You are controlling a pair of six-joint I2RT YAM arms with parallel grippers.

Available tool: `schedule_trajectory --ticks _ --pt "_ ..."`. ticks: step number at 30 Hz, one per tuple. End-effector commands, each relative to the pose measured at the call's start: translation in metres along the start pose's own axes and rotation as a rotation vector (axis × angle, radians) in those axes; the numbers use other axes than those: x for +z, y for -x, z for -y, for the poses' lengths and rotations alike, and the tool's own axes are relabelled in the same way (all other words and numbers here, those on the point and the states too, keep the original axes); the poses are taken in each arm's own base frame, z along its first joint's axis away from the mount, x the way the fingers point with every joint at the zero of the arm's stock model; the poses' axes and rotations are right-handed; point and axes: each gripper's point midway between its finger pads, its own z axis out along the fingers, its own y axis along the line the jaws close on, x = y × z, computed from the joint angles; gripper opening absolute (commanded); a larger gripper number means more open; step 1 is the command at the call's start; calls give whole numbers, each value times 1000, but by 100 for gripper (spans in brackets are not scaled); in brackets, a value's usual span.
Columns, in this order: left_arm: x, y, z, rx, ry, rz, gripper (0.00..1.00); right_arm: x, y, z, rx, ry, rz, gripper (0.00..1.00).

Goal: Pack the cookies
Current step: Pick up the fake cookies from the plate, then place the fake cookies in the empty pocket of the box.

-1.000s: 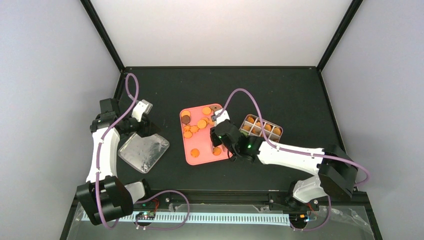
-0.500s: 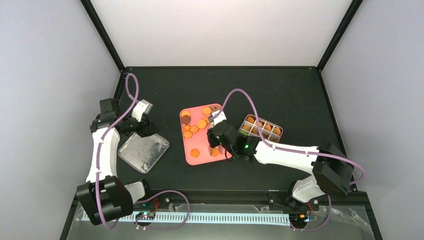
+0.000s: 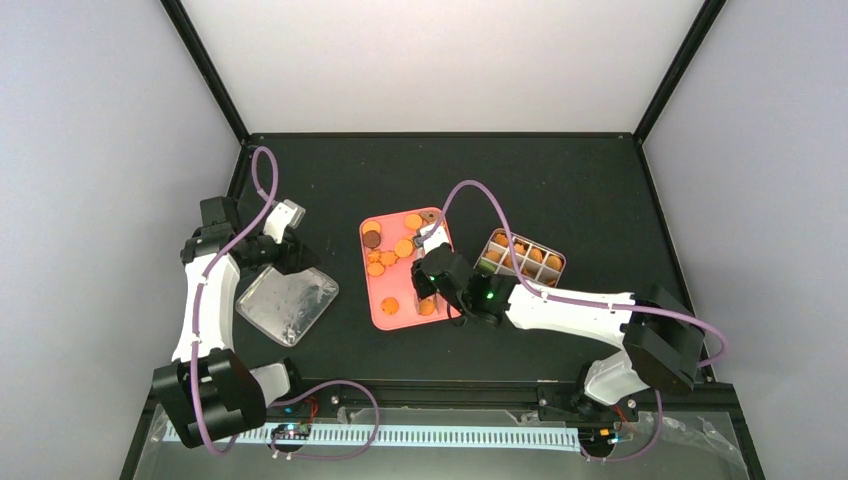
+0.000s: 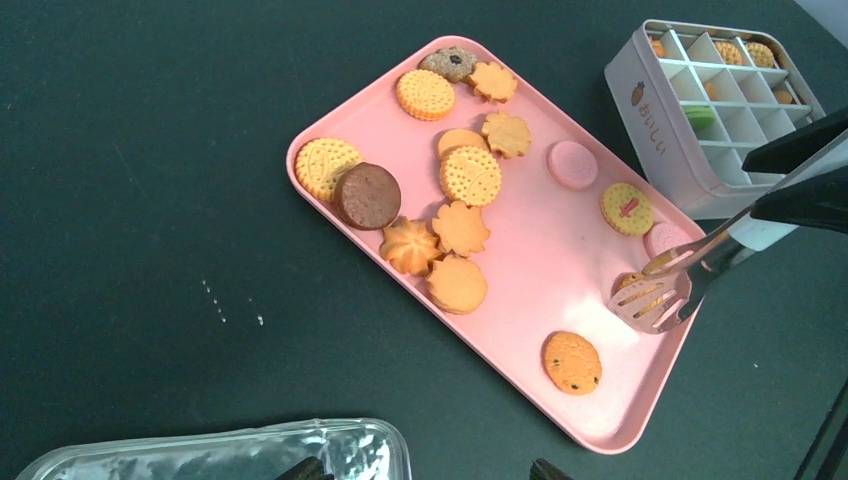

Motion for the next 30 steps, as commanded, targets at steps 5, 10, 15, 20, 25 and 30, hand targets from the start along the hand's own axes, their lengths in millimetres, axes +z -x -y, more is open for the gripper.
schedule_trajectory --ticks 5,10,15,20,25,30 --pt "0 -4 -3 2 8 -5 53 -9 19 14 22 -51 53 22" --pt "1 -4 -3 -1 5 -4 53 -22 37 18 32 -54 98 21" --pt "0 -3 -3 -1 5 0 53 -41 61 20 43 -55 159 21" --pt "0 -3 -3 -2 6 -1 53 -68 85 32 54 -80 234 20" --pt "0 -2 -2 -1 2 3 53 -87 96 55 74 -132 279 20" --pt "-1 -1 -1 5 2 8 53 -98 90 93 134 -191 292 20"
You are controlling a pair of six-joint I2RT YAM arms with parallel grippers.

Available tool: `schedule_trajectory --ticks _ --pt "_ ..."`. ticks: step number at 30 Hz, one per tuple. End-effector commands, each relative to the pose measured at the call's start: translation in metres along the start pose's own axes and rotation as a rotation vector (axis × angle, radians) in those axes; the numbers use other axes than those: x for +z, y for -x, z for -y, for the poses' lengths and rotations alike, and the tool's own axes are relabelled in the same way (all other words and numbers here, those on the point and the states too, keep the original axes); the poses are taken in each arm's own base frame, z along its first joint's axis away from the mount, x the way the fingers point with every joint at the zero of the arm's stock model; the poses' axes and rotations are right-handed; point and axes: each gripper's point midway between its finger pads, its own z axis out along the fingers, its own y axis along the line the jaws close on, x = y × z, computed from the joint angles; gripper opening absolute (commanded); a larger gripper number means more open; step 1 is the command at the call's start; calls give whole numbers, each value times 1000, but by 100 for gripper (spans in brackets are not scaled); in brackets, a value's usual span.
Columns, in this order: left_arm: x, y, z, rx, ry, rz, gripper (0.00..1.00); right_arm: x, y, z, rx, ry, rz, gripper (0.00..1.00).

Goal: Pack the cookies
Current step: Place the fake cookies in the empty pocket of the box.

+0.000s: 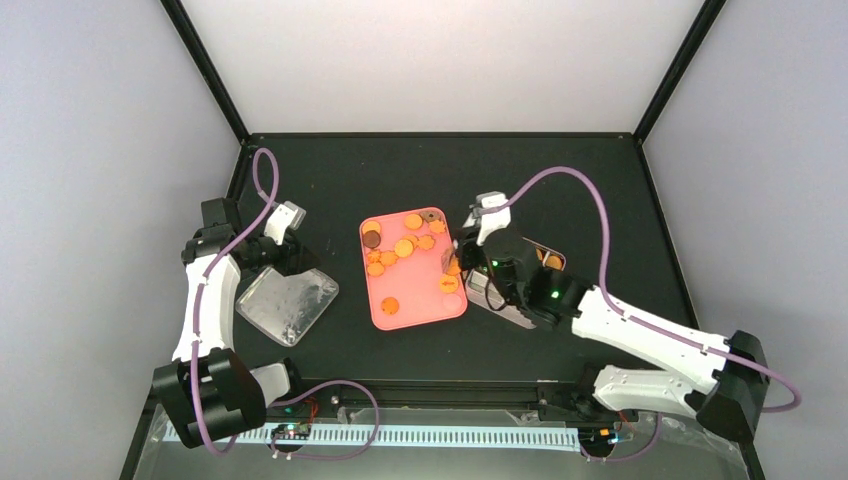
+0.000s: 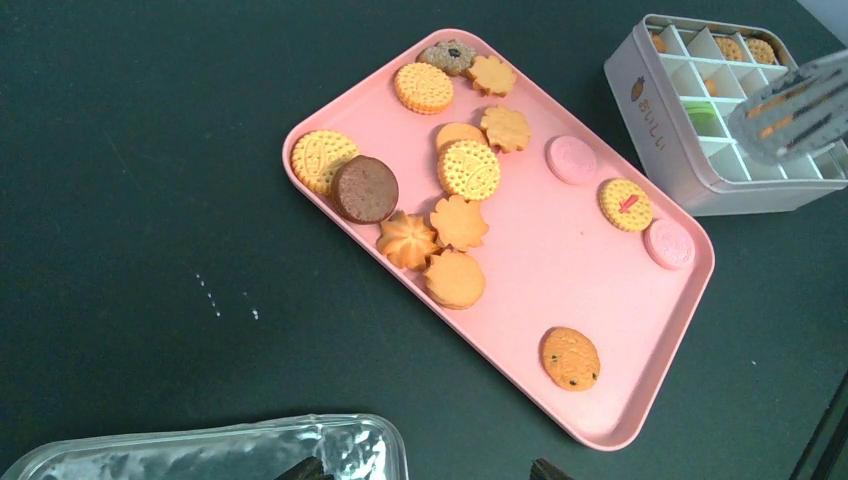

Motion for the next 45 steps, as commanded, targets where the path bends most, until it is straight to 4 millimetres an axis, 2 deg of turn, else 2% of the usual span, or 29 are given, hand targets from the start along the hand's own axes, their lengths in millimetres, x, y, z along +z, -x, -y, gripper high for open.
schedule_trajectory --ticks 1,8,13,29,39,42,45 --pt "-3 4 -1 14 6 16 53 -9 4 41 40 -97 36 20" --pt "-2 2 -1 8 -1 11 53 -14 -22 83 70 -181 1 19" --pt "-3 4 -1 11 -2 14 53 -15 -32 92 81 -202 -8 18" --pt "-3 2 -1 17 0 7 53 -5 -45 91 77 -205 -43 17" --pt "-3 2 1 19 -4 9 53 8 -55 78 80 -158 -90 15" --pt "-3 2 1 22 0 9 54 8 -55 80 77 -170 -88 15" --pt "-4 3 1 24 0 10 53 3 -47 88 67 -204 -58 15"
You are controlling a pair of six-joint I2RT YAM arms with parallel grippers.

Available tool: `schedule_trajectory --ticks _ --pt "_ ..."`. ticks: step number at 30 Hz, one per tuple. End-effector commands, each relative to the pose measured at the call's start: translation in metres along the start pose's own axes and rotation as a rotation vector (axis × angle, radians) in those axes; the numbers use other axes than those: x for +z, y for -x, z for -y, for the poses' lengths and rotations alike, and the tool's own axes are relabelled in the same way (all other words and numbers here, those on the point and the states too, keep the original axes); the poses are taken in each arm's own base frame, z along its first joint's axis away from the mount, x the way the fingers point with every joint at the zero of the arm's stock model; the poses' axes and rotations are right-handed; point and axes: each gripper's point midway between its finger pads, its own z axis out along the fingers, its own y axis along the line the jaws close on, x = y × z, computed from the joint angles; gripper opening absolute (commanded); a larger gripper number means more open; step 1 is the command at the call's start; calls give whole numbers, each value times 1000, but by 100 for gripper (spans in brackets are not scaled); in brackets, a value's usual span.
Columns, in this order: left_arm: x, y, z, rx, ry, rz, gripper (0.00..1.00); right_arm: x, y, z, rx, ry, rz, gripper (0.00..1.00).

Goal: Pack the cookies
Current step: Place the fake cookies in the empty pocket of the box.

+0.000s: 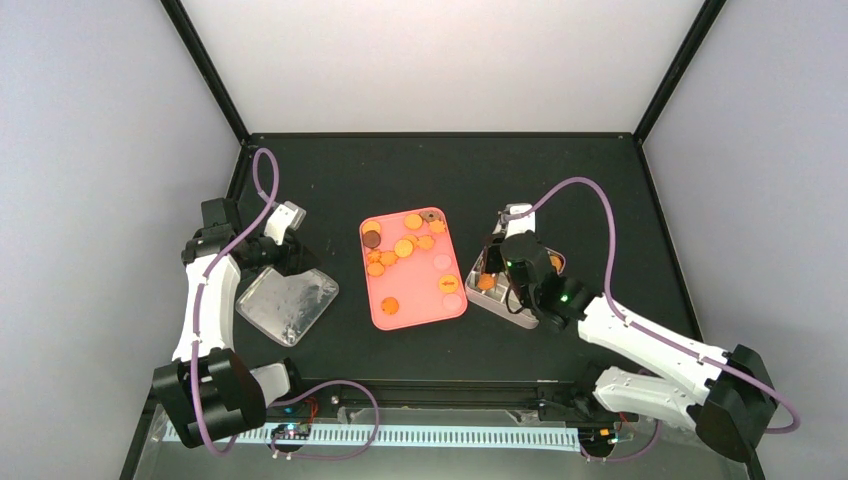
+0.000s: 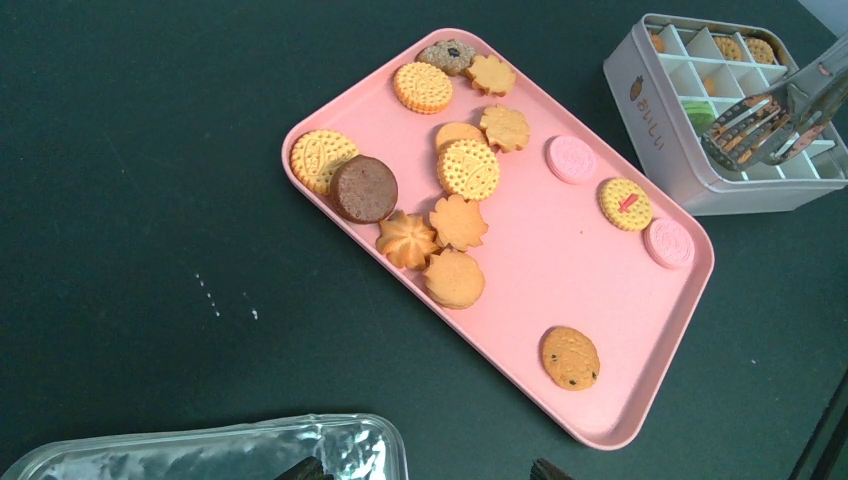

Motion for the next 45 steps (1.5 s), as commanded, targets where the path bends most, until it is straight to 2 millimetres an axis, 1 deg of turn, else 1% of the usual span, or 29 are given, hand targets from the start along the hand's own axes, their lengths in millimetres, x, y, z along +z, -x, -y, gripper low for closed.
schedule_trajectory --ticks 1,5,7,10,12,15,17,19,24,29,34,37,40,42,44,45 --pt "-4 3 0 22 2 10 54 -3 3 5 14 -11 5 15" --pt "-4 4 0 23 0 13 53 -12 25 21 24 -39 48 15" --pt "-4 4 0 23 0 13 53 -18 38 25 30 -39 76 15" --pt "-3 3 1 19 -5 13 53 -24 47 26 24 -31 90 15" --pt "-3 3 1 19 -4 13 54 -24 46 21 27 -8 79 15" --pt "-4 4 1 21 -4 15 53 -18 35 12 34 39 42 15" --pt "-4 5 2 23 -4 16 54 -13 28 10 35 43 20 15" --pt "-5 5 2 28 0 15 53 -12 27 14 40 21 27 15" --pt "-6 4 1 32 8 12 54 -13 34 15 27 7 45 16" --pt "-5 4 2 25 -3 15 53 -9 37 27 16 -33 47 16" --pt "-5 4 2 33 4 13 53 -5 30 38 16 -53 34 16" --pt "-5 3 2 27 1 11 53 -3 26 38 19 -49 22 16" --pt "-5 5 2 28 -1 14 54 -1 23 36 20 -40 11 22" --pt "-6 5 2 28 1 14 54 -1 22 37 19 -48 12 27" --pt "-6 6 2 34 4 15 53 -2 24 38 18 -51 18 36" --pt "-6 6 2 34 4 16 54 -2 25 38 17 -50 21 38"
